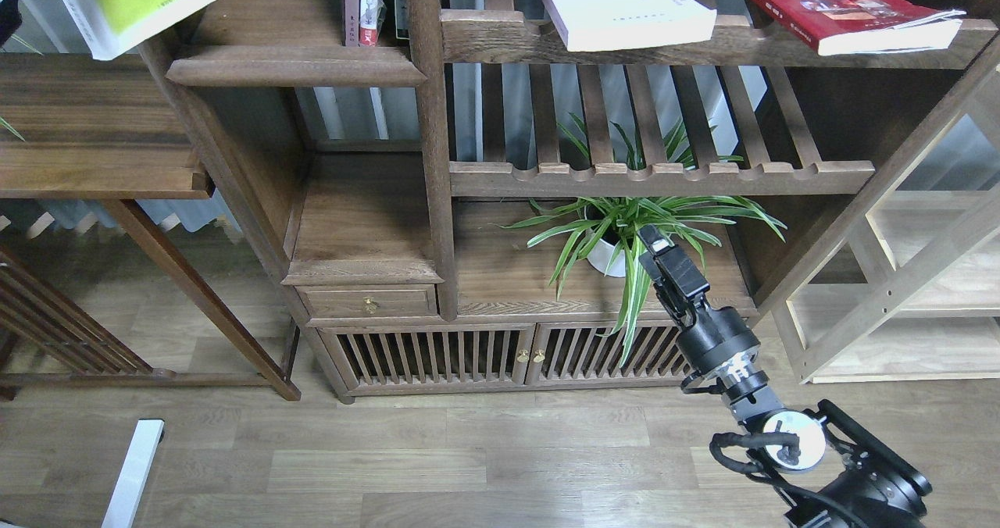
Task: Organize books on shelf
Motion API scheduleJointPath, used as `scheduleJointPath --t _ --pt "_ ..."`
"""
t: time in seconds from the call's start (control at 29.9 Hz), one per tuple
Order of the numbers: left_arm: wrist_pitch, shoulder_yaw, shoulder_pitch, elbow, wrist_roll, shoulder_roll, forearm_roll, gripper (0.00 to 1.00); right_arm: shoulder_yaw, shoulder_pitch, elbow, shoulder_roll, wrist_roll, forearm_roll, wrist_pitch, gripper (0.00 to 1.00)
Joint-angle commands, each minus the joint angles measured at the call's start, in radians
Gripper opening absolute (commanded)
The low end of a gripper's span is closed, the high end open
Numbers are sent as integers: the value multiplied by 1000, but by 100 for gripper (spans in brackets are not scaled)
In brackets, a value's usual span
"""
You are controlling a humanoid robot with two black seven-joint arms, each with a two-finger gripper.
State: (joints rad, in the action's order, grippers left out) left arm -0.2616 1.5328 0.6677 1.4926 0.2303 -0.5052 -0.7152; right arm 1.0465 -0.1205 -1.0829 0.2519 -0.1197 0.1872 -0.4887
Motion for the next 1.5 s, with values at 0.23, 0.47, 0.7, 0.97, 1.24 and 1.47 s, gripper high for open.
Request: scheduleJointPath --t 0.23,0.47,0.7,0.97,1.24,1.47 --pt "100 -42 4 -17 -84 71 -3 0 0 1 -2 0 0 0 0 84" --pt "133 -71 7 -38 -140 74 -3 0 3 -4 -3 4 2 -2 0 84" --pt "133 -109 84 -126 -167 74 -4 0 16 -4 -6 21 0 -2 0 84" --pt "137 -244 231 -248 -180 85 -4 0 47 32 -3 26 -3 5 0 84" --pt "191 -333 323 -366 -232 116 2 0 64 33 -5 27 -2 6 0 84" --pt "188 -390 427 -567 -282 152 10 3 66 35 -5 23 -3 6 0 84"
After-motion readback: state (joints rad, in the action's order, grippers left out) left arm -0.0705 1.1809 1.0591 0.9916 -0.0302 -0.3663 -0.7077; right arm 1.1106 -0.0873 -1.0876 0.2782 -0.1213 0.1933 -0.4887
